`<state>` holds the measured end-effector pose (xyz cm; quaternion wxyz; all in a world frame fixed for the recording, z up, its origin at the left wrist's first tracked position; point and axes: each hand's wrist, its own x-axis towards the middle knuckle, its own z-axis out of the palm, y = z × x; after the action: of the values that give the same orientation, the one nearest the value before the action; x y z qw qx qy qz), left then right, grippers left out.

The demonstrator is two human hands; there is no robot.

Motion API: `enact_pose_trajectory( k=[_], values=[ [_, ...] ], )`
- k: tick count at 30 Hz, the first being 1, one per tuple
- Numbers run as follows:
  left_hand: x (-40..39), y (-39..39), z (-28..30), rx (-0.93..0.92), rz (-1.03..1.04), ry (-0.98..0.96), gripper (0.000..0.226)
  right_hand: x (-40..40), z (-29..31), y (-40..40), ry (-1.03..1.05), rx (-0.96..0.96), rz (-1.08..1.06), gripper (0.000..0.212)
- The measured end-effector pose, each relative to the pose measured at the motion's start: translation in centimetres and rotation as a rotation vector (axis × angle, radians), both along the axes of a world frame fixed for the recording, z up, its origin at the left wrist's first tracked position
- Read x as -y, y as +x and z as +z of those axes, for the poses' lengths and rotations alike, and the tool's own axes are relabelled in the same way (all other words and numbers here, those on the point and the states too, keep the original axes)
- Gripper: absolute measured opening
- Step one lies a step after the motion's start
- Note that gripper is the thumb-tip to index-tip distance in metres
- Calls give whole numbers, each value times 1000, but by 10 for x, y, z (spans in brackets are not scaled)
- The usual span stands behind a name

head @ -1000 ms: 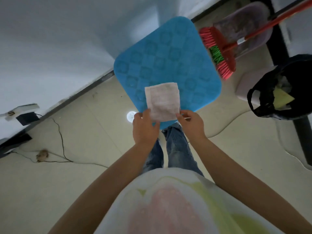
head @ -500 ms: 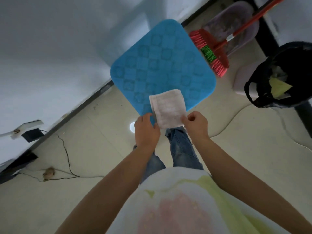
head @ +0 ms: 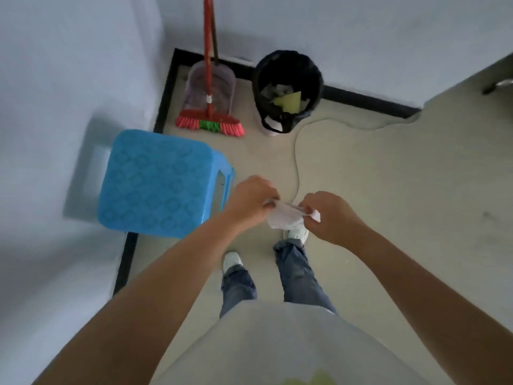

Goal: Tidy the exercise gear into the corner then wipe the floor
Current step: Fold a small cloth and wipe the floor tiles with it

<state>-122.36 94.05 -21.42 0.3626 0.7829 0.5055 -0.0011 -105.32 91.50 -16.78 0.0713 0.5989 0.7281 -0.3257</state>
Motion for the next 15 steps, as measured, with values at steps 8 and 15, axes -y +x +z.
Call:
enact_pose_trajectory(
  k=[8,15],
  values=[
    [6,185,52,-94,-468,29,22,85,37,176,162,-131,-401,9],
    [59,412,65,-151,-817,131,25,188,24,368,222,-162,-739,10]
  ],
)
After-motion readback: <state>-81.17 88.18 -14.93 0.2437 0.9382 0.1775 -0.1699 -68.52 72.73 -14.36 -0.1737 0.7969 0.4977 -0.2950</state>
